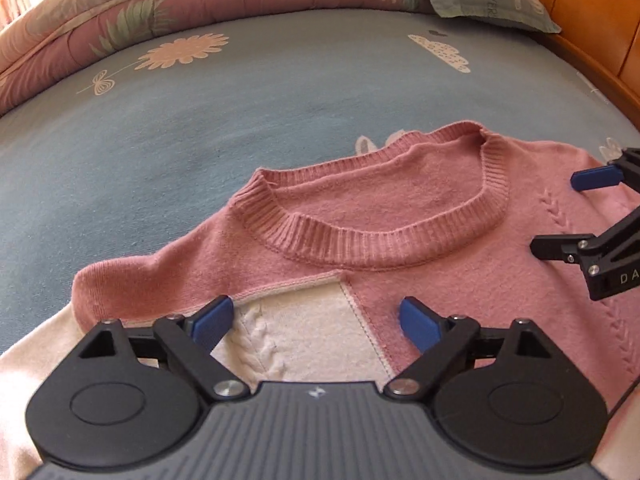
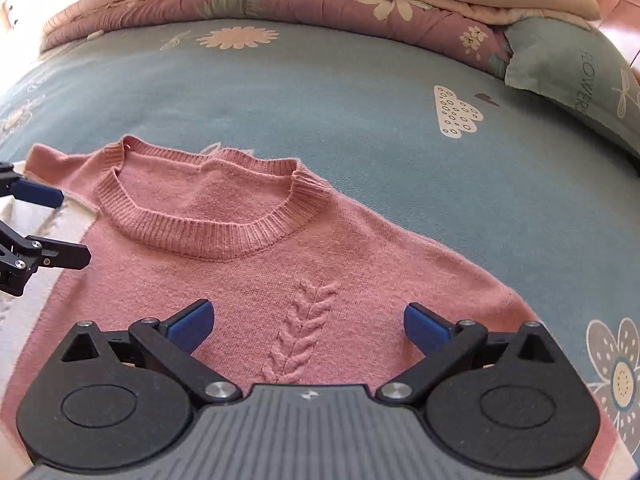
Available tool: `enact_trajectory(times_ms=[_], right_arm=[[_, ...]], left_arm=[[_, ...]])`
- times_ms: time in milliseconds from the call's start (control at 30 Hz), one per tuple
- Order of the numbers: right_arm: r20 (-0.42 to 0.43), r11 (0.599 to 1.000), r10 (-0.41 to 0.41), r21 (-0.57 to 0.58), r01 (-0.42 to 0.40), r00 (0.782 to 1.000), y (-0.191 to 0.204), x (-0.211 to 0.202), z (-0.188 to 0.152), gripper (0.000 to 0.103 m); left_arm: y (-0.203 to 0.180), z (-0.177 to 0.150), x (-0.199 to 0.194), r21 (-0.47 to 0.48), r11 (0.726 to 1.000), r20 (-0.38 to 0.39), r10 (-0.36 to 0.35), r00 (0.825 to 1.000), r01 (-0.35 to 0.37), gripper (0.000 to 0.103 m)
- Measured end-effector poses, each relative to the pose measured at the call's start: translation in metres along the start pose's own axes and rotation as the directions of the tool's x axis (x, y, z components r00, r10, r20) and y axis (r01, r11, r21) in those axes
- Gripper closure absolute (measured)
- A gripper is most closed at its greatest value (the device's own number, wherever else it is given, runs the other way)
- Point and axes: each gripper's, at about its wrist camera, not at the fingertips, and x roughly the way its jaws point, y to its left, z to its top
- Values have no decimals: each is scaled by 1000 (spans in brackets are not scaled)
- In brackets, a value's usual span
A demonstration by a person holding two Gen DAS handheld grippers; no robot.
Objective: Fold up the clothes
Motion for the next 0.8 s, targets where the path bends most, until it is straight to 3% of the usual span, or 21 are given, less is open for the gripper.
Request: enact_trajectory(times_ms=[100, 167, 300, 433, 533, 600, 700, 800], right_arm=[[33, 997, 25, 70, -27, 999, -11, 19, 8, 0], [60, 992, 32, 116, -39, 998, -23, 26, 15, 0], [54, 991, 32, 129, -39, 998, -24, 30, 26, 0], [57, 989, 41, 143, -49, 998, -12, 7, 30, 0], [47, 994, 63, 89, -67, 997, 7, 2, 34, 0], [32, 998, 30, 46, -31, 999, 21, 12, 36, 0], [52, 997, 0, 72, -3, 999, 25, 34, 39, 0], [78, 994, -16, 109, 8, 997, 22, 43, 47, 0]], left_arm=[[20, 6, 12, -77, 997, 51, 6, 999, -3, 1], [32, 10, 16, -124, 992, 80, 2, 997, 8, 0], [33, 19, 17, -161, 987, 64, 14, 998, -3, 2], [26, 18, -9, -142, 990, 71, 0, 997, 10, 3], [20, 11, -22, -100, 995, 55, -19, 998, 25, 3], [19, 6, -19, -88, 996, 18, 3, 1000, -1, 3], [33, 4, 2, -132, 991, -26, 13, 1000, -16, 2], [42, 7, 7, -149, 989, 33, 23, 999, -18, 1]])
